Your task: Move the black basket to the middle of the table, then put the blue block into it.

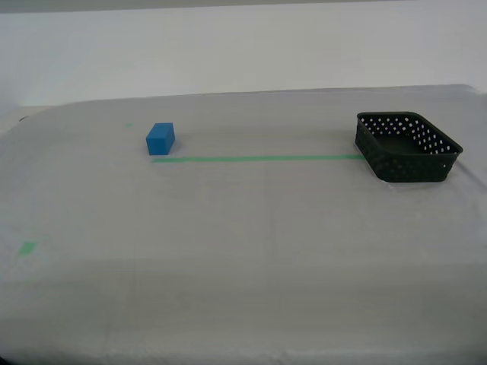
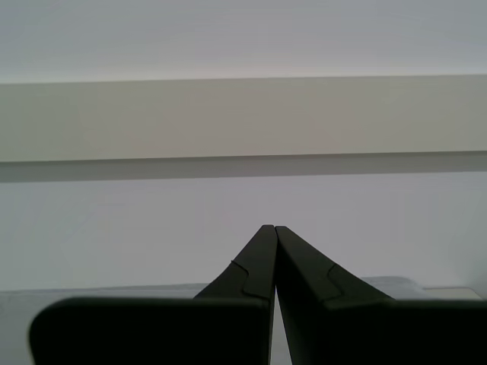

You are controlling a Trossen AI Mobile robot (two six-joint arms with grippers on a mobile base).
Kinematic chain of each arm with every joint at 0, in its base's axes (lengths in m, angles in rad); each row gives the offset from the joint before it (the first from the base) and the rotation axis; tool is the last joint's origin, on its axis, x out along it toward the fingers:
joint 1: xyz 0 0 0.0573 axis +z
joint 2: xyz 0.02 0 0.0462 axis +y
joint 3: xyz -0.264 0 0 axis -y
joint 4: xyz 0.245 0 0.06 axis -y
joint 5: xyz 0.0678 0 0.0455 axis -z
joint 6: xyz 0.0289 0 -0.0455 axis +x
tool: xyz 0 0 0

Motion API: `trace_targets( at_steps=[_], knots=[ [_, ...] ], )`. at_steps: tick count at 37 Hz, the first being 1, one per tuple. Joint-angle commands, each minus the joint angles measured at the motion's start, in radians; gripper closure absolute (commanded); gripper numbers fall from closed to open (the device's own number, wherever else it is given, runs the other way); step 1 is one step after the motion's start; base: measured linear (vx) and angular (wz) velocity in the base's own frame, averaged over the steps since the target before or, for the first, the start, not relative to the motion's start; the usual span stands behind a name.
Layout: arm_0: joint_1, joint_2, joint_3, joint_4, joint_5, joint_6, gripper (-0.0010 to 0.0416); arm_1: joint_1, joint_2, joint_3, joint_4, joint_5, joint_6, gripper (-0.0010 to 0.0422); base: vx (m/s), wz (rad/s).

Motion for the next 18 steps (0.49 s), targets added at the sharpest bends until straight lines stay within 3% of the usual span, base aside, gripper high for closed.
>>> trace_targets(
  at_steps=[1,18],
  knots=[
    [0.001,0.000,0.000,0.002,-0.002,-0.001,0.0406,0.000,0.000,0.000,0.005,-0.001,0.002,0.0412,0.000,0.000],
    [0.001,0.000,0.000,0.002,-0.001,-0.001,0.0406,0.000,0.000,0.000,0.005,0.000,0.002,0.0412,0.000,0.000]
  ],
)
